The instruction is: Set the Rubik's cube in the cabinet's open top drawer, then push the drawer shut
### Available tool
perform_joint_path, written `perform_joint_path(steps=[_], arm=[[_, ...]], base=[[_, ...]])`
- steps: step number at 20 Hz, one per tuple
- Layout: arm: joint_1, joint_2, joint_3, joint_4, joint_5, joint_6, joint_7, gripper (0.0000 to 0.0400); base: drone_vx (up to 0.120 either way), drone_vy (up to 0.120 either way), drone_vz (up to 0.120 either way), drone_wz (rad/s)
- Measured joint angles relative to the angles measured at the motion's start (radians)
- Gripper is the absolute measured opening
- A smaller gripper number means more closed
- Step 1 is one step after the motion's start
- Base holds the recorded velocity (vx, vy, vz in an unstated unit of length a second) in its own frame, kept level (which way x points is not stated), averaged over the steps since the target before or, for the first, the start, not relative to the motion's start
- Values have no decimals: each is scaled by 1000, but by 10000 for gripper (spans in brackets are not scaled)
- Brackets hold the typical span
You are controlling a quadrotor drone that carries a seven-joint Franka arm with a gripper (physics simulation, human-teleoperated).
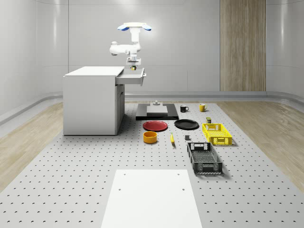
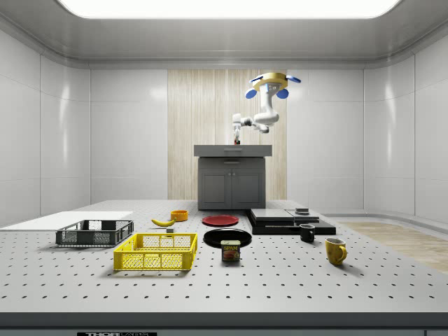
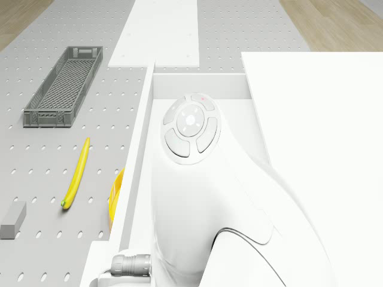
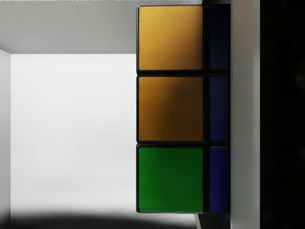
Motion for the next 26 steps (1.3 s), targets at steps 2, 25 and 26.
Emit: perform_joint_path(steps=[2,25,26], arm=[[-3,-1,-31,5,-30,9,0,325],[-27,32,-340,101,-325,99,-37,325],[-28,36,-348,105,-333,101,-38,331]], base=[[0,0,0,0],[0,0,0,0],[0,0,0,0]])
